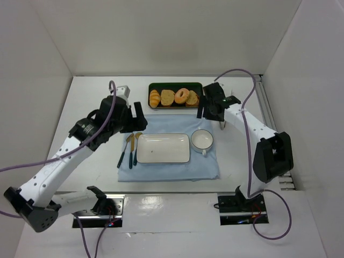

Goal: Place the bread

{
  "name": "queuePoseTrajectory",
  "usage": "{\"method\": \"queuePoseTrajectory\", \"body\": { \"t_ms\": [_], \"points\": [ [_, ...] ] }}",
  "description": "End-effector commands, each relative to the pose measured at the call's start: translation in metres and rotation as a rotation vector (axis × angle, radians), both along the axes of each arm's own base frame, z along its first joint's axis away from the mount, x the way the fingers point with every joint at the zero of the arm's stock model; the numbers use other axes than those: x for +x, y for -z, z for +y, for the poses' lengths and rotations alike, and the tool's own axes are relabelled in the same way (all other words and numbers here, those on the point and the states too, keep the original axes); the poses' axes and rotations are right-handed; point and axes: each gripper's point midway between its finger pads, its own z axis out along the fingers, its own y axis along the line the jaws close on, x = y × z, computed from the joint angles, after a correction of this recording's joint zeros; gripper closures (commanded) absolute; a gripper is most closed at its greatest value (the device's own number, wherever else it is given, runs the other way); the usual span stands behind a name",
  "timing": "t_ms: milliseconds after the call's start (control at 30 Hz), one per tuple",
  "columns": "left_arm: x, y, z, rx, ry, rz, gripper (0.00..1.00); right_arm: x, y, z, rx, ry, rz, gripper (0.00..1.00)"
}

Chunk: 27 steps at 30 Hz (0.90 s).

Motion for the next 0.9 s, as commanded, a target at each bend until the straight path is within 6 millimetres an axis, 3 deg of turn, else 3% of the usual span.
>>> {"method": "queuePoseTrajectory", "body": {
  "t_ms": [0, 33, 67, 133, 233, 300, 433, 533, 600, 633, 700, 767, 800, 867],
  "points": [
    [-0.021, -0.004, 0.025, 0.007, -0.07, -0.036, 0.08, 0.001, -0.032, 0.006, 0.082, -0.005, -0.132, 0.21],
    [-0.021, -0.002, 0.025, 0.029, -0.051, -0.059, 0.08, -0.002, -0.029, 0.001, 0.06, 0.008, -0.117, 0.21],
    [-0.022, 0.014, 0.025, 0.046, -0.05, -0.035, 0.07, -0.012, -0.022, -0.006, 0.029, 0.017, -0.072, 0.21],
    [-0.021, 0.018, 0.028, 0.064, -0.059, -0.051, 0.07, -0.019, -0.017, -0.028, -0.065, 0.093, -0.051, 0.21],
    [-0.016, 0.03, 0.031, 0.121, -0.065, -0.044, 0.07, -0.037, -0.008, -0.041, -0.13, 0.091, -0.034, 0.21],
    [-0.01, 0.029, 0.031, 0.127, -0.084, -0.059, 0.06, -0.043, -0.003, -0.044, -0.128, 0.091, -0.038, 0.21],
    [-0.001, 0.033, 0.034, 0.152, -0.125, -0.092, 0.03, -0.045, -0.013, -0.049, -0.103, 0.132, -0.12, 0.21],
    [0.005, 0.021, 0.036, 0.133, -0.142, -0.182, 0.04, -0.039, -0.023, -0.059, -0.079, 0.202, -0.164, 0.21],
    [0.007, 0.01, 0.033, 0.116, -0.118, -0.239, 0.05, -0.038, -0.009, -0.065, -0.118, 0.218, -0.114, 0.2],
    [0.007, 0.01, 0.034, 0.124, -0.113, -0.241, 0.05, -0.03, -0.013, -0.069, -0.129, 0.223, -0.112, 0.2],
    [0.008, 0.01, 0.037, 0.141, -0.122, -0.247, 0.06, -0.022, 0.003, -0.074, -0.185, 0.22, -0.049, 0.2],
    [0.008, 0.007, 0.039, 0.147, -0.133, -0.249, 0.06, -0.01, 0.001, -0.076, -0.21, 0.216, -0.04, 0.2],
    [0.007, 0.005, 0.04, 0.147, -0.133, -0.249, 0.06, -0.009, 0.012, -0.08, -0.23, 0.215, -0.01, 0.2],
    [0.006, 0.002, 0.038, 0.141, -0.123, -0.247, 0.06, 0.008, 0.005, -0.088, -0.203, 0.243, -0.057, 0.2]
  ]
}}
